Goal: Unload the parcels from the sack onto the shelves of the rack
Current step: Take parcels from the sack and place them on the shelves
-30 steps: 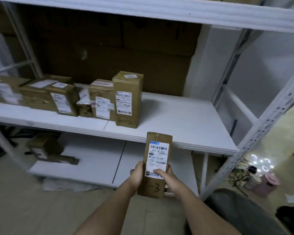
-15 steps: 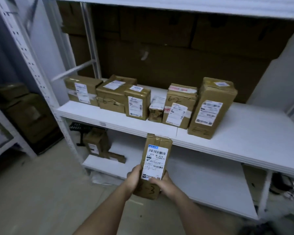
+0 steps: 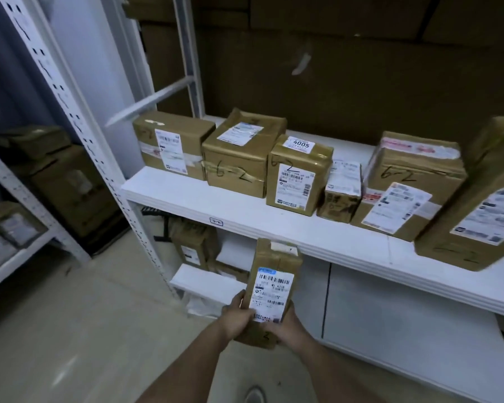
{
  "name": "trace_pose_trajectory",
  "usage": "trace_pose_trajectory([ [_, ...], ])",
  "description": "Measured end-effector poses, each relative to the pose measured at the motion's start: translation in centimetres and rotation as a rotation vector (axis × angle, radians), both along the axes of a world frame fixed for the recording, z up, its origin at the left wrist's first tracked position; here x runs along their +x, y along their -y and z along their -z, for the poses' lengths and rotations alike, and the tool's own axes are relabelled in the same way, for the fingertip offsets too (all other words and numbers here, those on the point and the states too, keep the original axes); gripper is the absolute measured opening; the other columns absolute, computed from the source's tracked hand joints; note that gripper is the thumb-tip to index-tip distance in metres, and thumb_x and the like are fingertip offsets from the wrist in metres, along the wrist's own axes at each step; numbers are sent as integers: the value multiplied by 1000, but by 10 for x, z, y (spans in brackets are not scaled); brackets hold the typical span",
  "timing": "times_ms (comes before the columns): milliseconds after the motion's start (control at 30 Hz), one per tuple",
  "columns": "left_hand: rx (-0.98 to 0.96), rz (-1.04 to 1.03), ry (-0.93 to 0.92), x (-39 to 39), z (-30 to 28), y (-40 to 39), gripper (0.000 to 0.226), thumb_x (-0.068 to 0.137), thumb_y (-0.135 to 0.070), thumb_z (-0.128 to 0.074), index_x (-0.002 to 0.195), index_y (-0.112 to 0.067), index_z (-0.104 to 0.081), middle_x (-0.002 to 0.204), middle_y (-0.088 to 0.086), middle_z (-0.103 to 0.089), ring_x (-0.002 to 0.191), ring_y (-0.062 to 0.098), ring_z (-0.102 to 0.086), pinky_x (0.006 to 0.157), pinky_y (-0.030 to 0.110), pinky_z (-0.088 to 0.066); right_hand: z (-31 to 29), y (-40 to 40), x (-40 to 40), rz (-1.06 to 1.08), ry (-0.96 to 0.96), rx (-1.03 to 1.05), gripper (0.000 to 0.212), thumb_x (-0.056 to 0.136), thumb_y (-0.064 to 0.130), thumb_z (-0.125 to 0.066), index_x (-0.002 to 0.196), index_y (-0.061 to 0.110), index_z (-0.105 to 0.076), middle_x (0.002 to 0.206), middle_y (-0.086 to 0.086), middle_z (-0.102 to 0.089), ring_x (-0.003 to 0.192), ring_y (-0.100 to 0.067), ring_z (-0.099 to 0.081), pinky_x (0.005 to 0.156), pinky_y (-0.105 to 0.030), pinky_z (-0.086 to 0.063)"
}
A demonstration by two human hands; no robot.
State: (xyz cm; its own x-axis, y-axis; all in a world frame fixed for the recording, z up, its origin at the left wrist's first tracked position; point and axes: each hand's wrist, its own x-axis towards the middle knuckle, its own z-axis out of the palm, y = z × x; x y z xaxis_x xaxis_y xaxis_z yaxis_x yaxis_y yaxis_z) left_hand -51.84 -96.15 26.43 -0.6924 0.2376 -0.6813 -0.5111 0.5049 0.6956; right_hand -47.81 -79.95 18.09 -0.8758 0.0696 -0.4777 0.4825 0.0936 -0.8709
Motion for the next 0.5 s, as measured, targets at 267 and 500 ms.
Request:
trace_pose_trajectory([
  [267,41,114,-66,-51,81,6,59,88,-10,-58,141,-23,-38,134,5,-57,118,21,-55,100,29,-45,46,27,-35,91,-1,97,72,71,5,-81,122,26,-35,113,14,-55,113,-14,-54,76,-10,-48],
  [500,14,216,-118,-97,200,7,74,85,-35,-64,148,-30,-26,140,6,-51,126,26,-50,106,40,-43,163,29,-75,173,-54,183,81,75,13,-81,135,24,-28,124,5,-52,122,-17,-51,92,-23,-44],
])
